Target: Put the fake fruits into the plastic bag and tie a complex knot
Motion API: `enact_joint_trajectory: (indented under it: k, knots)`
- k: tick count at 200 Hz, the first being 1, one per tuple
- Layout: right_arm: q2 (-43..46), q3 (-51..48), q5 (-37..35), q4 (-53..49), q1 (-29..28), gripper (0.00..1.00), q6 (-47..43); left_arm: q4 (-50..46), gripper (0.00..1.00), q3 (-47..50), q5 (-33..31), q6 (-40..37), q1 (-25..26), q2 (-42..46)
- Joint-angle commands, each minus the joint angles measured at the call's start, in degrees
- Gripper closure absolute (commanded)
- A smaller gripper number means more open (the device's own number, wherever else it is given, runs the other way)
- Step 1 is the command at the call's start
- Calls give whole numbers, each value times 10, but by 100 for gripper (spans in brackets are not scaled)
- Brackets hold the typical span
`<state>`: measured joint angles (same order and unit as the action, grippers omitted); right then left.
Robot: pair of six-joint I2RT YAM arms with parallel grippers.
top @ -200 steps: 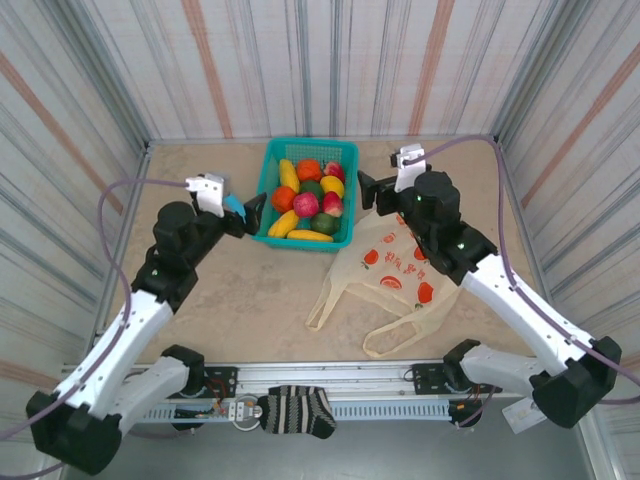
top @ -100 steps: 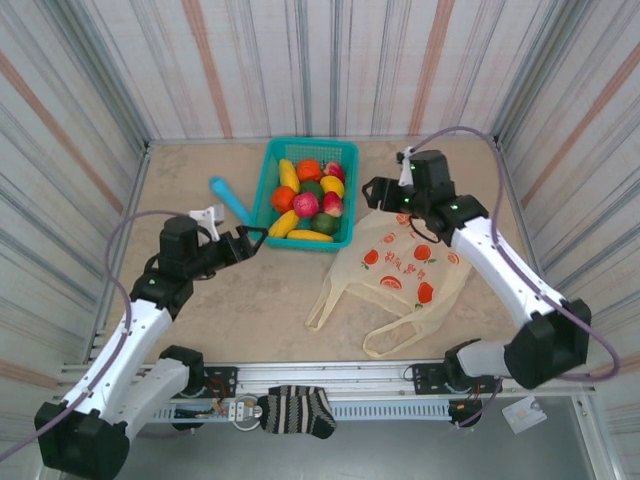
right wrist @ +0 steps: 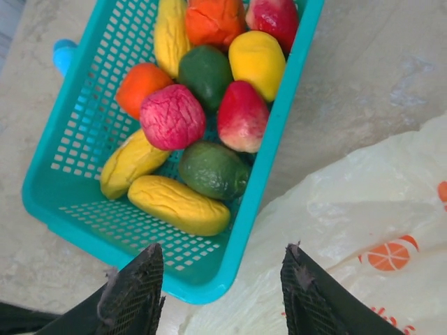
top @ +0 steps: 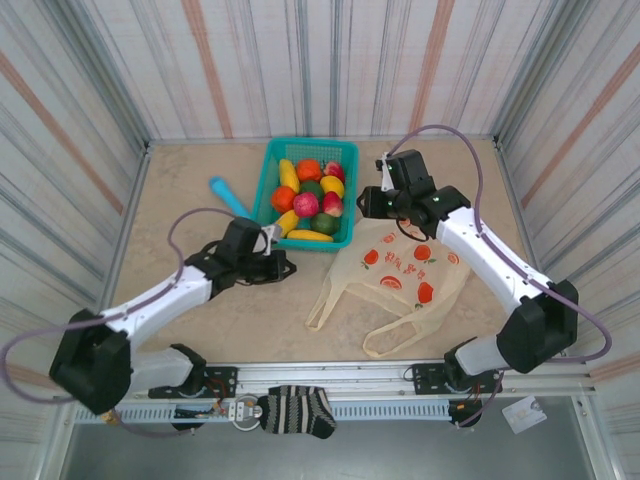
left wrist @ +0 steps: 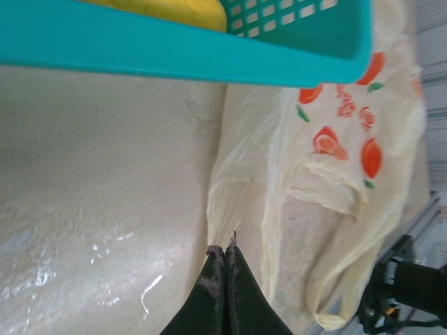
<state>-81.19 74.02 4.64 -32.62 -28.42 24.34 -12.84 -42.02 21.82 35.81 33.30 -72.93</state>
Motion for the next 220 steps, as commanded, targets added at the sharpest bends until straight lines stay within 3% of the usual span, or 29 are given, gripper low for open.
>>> enact_joint_trajectory:
  k: [1, 54, 88, 113, 135, 154, 181, 220]
  knots:
    - [16, 26, -37, -66, -18, 51, -29, -7, 100, -66, -61, -30, 10, -65]
    - [81, -43, -86, -84, -48, 42, -26, -31, 100, -248, -117, -70, 3, -239]
    - [113, -82, -89, -67, -51, 25, -11, -75, 100, -425, -88, -117, -21, -383]
    - [111, -82, -112, -86, -51, 26, -6, -148, 98, -536, -81, -152, -28, -443]
    - [112, -89, -91, -97, -49, 28, -2, -142, 89, -488, -64, -188, -5, -379]
    - [129, -121, -38, -73, -25, 32, 19, -150, 70, -414, -41, -219, 20, -303]
    - [123, -162, 65, -38, 32, 41, 45, -153, 65, -283, -19, -237, 45, -197]
    - [108, -186, 52, -10, 35, 42, 58, -193, 54, -190, 36, -223, 104, -134]
